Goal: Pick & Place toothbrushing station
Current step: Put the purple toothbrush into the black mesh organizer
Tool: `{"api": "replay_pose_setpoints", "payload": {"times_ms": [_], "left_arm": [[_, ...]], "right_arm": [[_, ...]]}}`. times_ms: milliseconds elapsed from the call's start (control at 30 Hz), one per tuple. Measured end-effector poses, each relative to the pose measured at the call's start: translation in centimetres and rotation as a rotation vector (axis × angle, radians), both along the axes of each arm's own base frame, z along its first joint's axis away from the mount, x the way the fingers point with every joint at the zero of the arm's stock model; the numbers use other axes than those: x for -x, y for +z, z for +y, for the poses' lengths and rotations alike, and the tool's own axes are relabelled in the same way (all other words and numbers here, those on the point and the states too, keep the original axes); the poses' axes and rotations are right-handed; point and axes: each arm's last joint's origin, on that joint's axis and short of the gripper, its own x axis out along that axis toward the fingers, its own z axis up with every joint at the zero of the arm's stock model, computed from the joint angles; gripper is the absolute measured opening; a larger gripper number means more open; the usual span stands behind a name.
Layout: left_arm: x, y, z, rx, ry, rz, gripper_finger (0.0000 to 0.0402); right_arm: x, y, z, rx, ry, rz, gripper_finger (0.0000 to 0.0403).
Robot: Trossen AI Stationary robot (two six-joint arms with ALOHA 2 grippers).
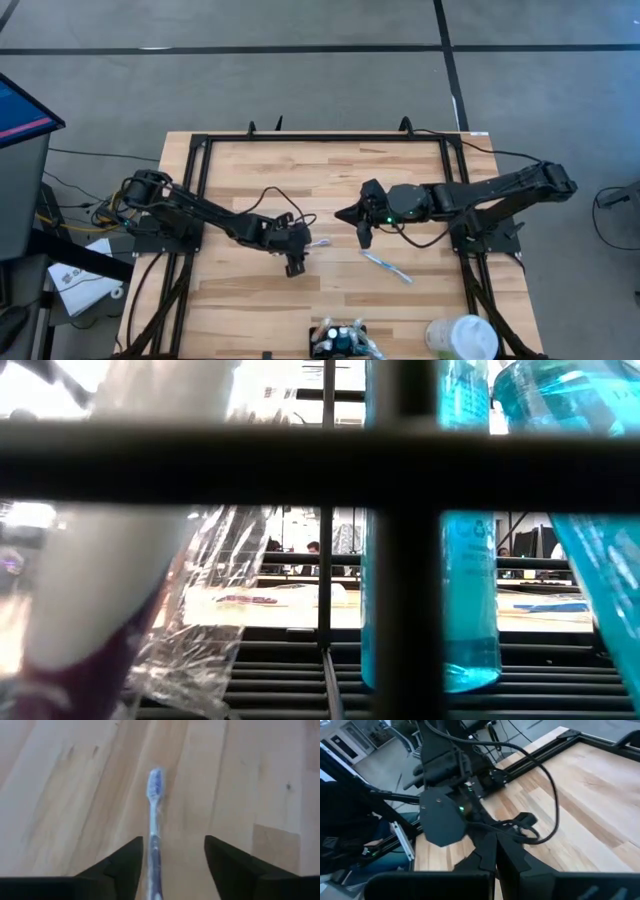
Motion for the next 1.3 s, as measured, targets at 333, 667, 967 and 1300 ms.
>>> {"api": "replay_pose_setpoints", "payload": {"times_ms": [333,667,967,1300], "left_arm": [[-0.8,-1.4,1.0,-0.006,0.007,0.015,0.0260],[-0.6,-3.0,0.7,-0.023,0.010,0.104,0.0238],[0.6,-3.4,0.5,-0.003,-0.001,0.191,0.0224],[1.7,-4.5,0.9,0.054,0.066,0.218,0.0164]], "right_arm": [[0.3,0.3,1.1,-0.002,0.039,-0.019,0.0002],[0.3,0.9,1.7,-0.043,0.051,-0.086,0.0129],[0.3,1.0,1.8,-0.060,0.068,-0.091,0.0242],[0.2,1.0,1.7,-0.061,0.064,-0.096,0.0255]]}}
